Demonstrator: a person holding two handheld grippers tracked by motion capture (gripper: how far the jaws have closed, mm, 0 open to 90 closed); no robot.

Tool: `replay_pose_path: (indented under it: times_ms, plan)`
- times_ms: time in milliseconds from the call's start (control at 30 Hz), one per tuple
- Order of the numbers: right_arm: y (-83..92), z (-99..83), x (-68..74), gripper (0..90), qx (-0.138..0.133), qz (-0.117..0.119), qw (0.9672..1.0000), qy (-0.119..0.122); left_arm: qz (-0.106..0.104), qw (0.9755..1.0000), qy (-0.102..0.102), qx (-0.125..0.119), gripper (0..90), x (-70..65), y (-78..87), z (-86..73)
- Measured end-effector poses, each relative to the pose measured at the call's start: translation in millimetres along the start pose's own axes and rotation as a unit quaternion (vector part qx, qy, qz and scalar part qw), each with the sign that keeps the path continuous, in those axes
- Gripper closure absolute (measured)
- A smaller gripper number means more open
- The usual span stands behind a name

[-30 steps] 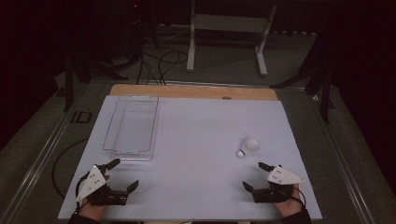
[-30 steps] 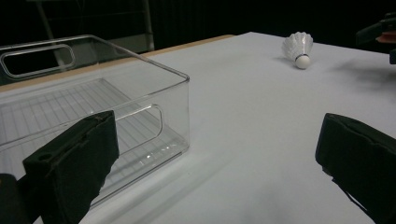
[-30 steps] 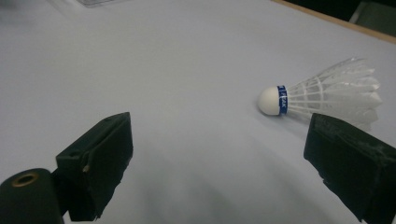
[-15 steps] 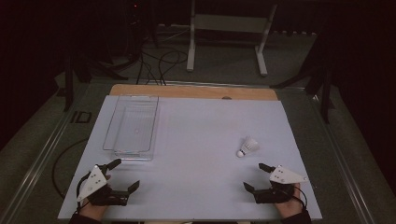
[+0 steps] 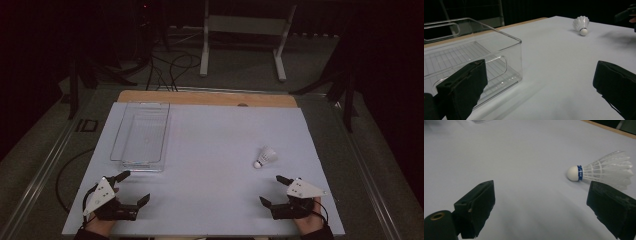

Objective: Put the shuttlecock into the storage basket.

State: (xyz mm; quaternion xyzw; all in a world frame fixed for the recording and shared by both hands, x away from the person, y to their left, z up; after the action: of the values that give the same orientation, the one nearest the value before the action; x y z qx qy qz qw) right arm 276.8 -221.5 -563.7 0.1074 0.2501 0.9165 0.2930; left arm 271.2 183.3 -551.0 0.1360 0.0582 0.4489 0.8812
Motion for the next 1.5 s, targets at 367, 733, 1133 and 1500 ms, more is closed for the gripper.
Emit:
replay_pose_path:
  times_ms: [367,733,1133,1500]
  plan:
    - [2.3,7.5,6.8,7.8,0.001,-0.004,0.9998,0.017,-0.003,1.0,0.0,0.002,0.1,-0.6,-0.3,-0.6]
    - [11.1,22.8,11.8,7.8,-0.01,0.018,0.9997,-0.009,-0.004,1.0,0.001,0.003,0.1,-1.7,-0.9,-0.5]
    - [22.6,40.4,2.1,7.8,0.008,-0.005,1.0,0.001,-0.005,1.0,0.001,0.002,0.1,-2.3,-1.4,0.1]
    - [17.8,39.4,-11.8,7.8,0.068,-0.005,0.9976,-0.012,-0.007,1.0,0.001,0.003,0.1,-2.2,-1.9,-0.2]
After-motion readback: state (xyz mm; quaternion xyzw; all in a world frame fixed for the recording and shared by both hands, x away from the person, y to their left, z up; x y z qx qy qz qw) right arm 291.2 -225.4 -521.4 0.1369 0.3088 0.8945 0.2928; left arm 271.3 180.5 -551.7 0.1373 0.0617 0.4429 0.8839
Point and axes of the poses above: each handheld gripper's, and its own axes: y roughly backward along the jaws, z roughly out of its top, x roughly to its left, the point moved 10 cm from there along -y, roughly forward along the jaws, and after that the axes turned 8 degrees about z, right-handed, at the moved point
